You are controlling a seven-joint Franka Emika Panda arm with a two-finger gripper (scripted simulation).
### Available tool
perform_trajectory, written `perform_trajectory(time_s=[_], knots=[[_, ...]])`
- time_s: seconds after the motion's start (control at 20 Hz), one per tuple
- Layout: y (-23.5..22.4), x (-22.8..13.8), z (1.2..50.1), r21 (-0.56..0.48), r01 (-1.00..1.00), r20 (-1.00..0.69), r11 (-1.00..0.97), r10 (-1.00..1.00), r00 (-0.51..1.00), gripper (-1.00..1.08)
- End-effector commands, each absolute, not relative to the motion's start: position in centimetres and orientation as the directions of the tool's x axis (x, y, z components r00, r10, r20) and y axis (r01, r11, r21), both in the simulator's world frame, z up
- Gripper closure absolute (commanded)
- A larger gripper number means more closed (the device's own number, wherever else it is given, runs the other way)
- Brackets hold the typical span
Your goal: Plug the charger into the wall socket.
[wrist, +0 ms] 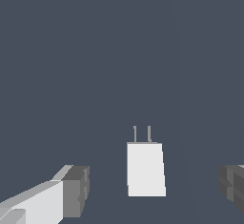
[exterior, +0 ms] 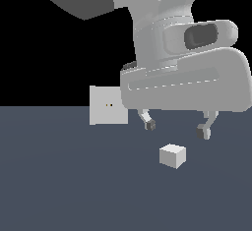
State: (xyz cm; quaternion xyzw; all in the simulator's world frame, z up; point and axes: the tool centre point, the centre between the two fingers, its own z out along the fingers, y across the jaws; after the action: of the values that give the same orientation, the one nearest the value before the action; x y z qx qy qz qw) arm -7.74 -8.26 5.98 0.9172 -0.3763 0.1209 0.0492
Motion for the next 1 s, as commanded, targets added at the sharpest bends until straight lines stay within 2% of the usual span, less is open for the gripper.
perform_trajectory(time_s=[0.0,0.75,0.8,0.95], knots=[[-8.3,-7.8,5.5,0.000,-0.702,0.258,-0.712,-0.679,0.688,-0.92],[-8.2,-7.8,1.2,-0.001,-0.702,0.257,-0.713,-0.678,0.688,-0.92],[-8.2,-7.8,1.2,-0.001,-0.702,0.257,-0.713,-0.678,0.688,1.08],[-8.2,-7.8,1.2,-0.001,-0.702,0.257,-0.713,-0.678,0.688,1.08]])
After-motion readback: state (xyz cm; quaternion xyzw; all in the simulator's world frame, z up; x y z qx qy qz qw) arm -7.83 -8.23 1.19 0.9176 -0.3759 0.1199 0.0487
